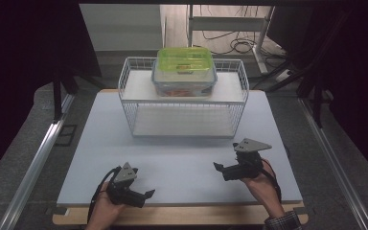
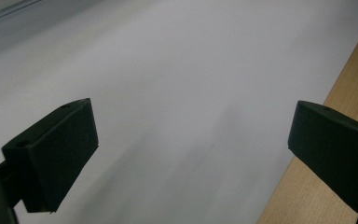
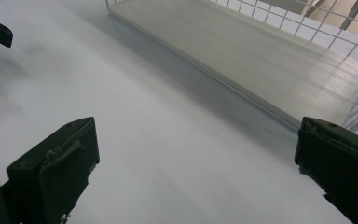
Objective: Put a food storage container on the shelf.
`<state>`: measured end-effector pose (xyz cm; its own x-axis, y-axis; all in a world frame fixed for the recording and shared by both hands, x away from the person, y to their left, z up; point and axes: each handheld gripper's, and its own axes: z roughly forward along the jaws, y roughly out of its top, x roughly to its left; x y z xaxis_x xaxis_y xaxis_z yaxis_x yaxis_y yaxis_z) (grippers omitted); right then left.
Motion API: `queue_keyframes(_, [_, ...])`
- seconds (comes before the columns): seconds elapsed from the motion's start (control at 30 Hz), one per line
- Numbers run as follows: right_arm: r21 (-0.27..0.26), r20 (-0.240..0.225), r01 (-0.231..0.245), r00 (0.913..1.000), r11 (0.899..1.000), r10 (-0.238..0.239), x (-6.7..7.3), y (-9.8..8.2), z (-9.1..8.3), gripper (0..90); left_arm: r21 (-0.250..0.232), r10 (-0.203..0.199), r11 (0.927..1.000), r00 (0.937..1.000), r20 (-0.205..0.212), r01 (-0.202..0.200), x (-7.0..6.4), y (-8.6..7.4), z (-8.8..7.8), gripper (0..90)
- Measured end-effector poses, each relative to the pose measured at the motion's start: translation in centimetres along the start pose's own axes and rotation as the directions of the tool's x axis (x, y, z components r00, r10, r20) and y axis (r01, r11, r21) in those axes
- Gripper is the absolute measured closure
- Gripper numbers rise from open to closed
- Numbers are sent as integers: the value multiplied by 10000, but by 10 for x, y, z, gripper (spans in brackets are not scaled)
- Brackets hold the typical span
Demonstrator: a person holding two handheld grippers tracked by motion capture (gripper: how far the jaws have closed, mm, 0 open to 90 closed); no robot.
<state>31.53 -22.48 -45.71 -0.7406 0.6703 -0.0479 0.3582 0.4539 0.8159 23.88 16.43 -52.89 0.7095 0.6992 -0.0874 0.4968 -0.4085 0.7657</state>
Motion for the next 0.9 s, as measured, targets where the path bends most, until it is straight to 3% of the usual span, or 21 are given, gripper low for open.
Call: queue_keyframes(0.9, [180,775,-616,9952,9979,601,-13,-42,-25,2,-42,214,9998,9998,1,-214,-2,0,1,29])
